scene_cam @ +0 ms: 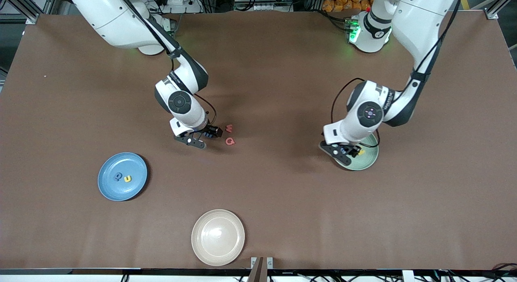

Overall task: Sort upper and lower case letters into plates
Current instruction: 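Release H onto green plate while the right gripper grasps blue m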

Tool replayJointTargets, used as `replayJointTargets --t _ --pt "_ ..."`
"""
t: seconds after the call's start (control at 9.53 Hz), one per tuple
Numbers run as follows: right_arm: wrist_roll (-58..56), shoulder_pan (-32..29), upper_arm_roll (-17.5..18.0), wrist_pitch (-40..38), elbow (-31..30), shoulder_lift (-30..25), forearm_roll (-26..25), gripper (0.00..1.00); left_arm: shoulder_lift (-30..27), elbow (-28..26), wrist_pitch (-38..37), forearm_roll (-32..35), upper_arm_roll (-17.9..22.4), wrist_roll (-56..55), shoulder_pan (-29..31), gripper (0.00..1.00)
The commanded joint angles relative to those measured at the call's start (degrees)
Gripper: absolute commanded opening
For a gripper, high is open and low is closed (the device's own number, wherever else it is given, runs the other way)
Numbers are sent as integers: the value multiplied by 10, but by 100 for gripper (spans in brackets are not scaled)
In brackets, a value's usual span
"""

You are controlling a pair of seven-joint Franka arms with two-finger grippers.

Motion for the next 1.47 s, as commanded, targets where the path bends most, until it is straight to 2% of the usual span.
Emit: replayJointTargets --t 0.0,0.1,0.21,0.31,0.63,0.84,1.05,1.36 --pt "10 -5 3 10 -4 3 -10 100 30 38 3 -11 -1 -55 -27 100" --pt "10 -5 3 10 -4 3 -10 96 35 46 7 -11 -1 -92 -47 100" --pt "10 -5 3 11 -4 3 -10 31 42 58 7 -11 -1 -123 -59 100" --pt "10 -5 3 22 -6 3 -10 0 50 70 7 -6 -1 -143 -71 100" --pt "10 -6 3 25 -7 2 -10 0 82 117 8 -4 0 -215 -114 100" --pt "10 -6 3 24 -6 -4 -9 0 110 172 8 -5 2 -262 -153 100" --pt "9 -16 3 16 0 -36 -10 0 142 226 29 -5 5 -319 -184 100" --pt "-56 -70 0 -50 65 -51 -16 0 156 229 98 -4 12 -388 -220 100"
